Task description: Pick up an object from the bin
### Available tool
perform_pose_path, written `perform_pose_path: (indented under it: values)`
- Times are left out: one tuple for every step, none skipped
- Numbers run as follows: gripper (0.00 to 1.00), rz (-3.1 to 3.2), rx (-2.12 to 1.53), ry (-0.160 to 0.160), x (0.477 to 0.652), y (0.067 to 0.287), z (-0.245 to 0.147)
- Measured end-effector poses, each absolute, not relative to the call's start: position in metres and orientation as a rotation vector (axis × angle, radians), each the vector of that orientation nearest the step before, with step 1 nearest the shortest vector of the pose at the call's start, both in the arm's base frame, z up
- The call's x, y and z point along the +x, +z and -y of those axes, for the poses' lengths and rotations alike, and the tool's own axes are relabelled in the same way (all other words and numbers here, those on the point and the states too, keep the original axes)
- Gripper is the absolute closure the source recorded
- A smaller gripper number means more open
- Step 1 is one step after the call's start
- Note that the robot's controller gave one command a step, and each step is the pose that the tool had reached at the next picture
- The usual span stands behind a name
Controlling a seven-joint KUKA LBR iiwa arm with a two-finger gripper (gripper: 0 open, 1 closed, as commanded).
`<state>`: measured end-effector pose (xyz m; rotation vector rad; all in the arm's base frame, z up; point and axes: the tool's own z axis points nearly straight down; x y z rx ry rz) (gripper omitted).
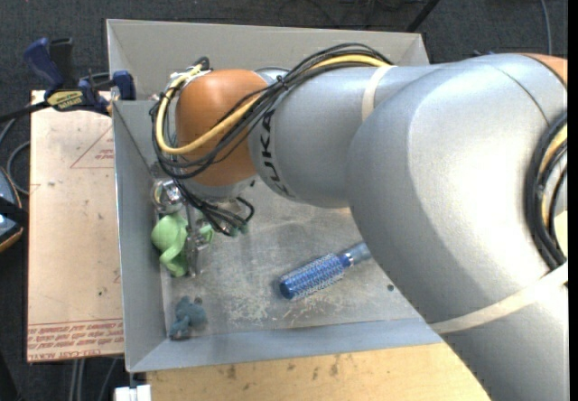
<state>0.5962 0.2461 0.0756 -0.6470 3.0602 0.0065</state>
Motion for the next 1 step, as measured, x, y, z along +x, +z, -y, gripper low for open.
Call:
perform_pose_path:
  values:
    - [1.00, -3.034, -0.764, 0.004, 0.6010, 0.2421, -0.2488]
